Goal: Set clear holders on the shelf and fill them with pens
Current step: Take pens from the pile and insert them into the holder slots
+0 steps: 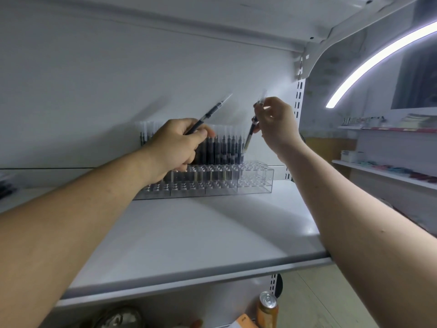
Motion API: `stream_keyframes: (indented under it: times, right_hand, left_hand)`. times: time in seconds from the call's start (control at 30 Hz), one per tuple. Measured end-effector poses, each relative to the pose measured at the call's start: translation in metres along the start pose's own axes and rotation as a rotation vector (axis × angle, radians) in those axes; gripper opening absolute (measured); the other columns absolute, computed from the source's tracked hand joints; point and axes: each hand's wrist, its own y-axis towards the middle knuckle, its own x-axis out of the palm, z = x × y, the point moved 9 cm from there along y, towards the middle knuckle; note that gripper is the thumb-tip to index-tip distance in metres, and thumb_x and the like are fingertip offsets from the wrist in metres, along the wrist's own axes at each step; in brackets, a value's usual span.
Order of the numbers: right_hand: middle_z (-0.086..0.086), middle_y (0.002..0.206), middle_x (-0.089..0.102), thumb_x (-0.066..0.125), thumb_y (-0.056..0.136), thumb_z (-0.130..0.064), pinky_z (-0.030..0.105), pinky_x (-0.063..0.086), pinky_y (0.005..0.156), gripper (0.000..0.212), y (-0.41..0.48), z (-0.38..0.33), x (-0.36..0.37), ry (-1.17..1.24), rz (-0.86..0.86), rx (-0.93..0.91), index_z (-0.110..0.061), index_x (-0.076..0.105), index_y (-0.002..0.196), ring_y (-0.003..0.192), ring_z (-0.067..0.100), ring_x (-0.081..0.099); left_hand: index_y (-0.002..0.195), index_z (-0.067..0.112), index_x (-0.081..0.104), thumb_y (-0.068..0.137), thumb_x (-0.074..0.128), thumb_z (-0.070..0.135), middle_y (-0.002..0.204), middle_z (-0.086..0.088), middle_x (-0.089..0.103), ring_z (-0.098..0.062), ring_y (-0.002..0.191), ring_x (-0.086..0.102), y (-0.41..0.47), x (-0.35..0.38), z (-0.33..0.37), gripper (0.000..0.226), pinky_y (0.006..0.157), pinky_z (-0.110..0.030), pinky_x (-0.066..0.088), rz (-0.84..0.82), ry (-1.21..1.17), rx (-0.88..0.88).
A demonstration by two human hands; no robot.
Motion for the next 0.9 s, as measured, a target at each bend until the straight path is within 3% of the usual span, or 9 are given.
stream_keyframes:
  times: [0.1, 0.3, 0.47, 0.6, 0.8, 0.9]
  right_hand:
    - [-0.001, 0.084, 0.070, 0.054, 0.107, -0.025, 0.026, 0.046, 0.059, 0.016, -0.001, 0.006, 0.006, -0.155, -0.044, -0.013, -0.013, 0.063, 0.113, 0.068, 0.019, 0.072]
    - [-0.003, 0.085, 0.069, 0.053, 0.108, -0.025, 0.024, 0.043, 0.055, 0.009, -0.006, 0.013, 0.012, -0.223, -0.118, -0.020, -0.019, 0.059, 0.110, 0.066, 0.013, 0.071]
    - [-0.003, 0.081, 0.068, 0.054, 0.107, -0.024, 0.027, 0.046, 0.058, 0.006, -0.005, 0.015, 0.014, -0.207, -0.120, -0.028, -0.020, 0.058, 0.106, 0.062, 0.011, 0.070]
    - [0.001, 0.083, 0.069, 0.054, 0.107, -0.022, 0.025, 0.050, 0.059, 0.007, -0.006, 0.016, 0.018, -0.204, -0.147, -0.022, -0.019, 0.059, 0.104, 0.057, 0.009, 0.069]
    - [0.004, 0.087, 0.072, 0.052, 0.108, -0.019, 0.026, 0.044, 0.052, 0.012, -0.016, 0.026, 0.034, -0.317, -0.286, 0.034, -0.012, 0.061, 0.113, 0.071, 0.019, 0.073]
    - [0.009, 0.089, 0.075, 0.053, 0.108, -0.021, 0.019, 0.042, 0.046, 0.015, -0.018, 0.029, 0.037, -0.353, -0.324, 0.036, -0.012, 0.062, 0.116, 0.058, 0.004, 0.069]
  left_hand:
    - [0.110, 0.017, 0.070, 0.110, 0.052, 0.031, 0.062, 0.004, 0.030, -0.013, 0.047, 0.028, -0.001, -0.001, 0.003, 0.023, 0.040, -0.023, 0.030, 0.012, -0.026, 0.013]
    - [0.112, 0.018, 0.063, 0.113, 0.039, 0.042, 0.063, 0.008, 0.030, -0.014, 0.051, 0.021, -0.002, 0.000, 0.007, 0.034, 0.048, -0.025, 0.017, -0.023, -0.112, 0.010]
    - [0.108, 0.019, 0.060, 0.113, 0.040, 0.029, 0.070, 0.002, 0.037, -0.010, 0.047, 0.029, -0.003, -0.004, 0.016, 0.023, 0.042, -0.023, 0.027, 0.039, 0.059, 0.111]
    - [0.105, 0.027, 0.061, 0.112, 0.042, 0.025, 0.078, -0.011, 0.047, -0.020, 0.062, 0.038, -0.003, -0.003, 0.020, 0.020, 0.059, -0.035, 0.034, 0.050, 0.247, 0.189]
    - [0.111, 0.019, 0.063, 0.111, 0.046, 0.023, 0.067, 0.004, 0.048, -0.002, 0.048, 0.043, -0.002, -0.007, 0.020, 0.018, 0.051, -0.020, 0.034, 0.094, 0.366, 0.218]
    - [0.110, 0.018, 0.065, 0.109, 0.049, 0.021, 0.067, 0.005, 0.049, 0.000, 0.047, 0.045, -0.002, -0.006, 0.020, 0.016, 0.046, -0.013, 0.031, 0.100, 0.387, 0.225]
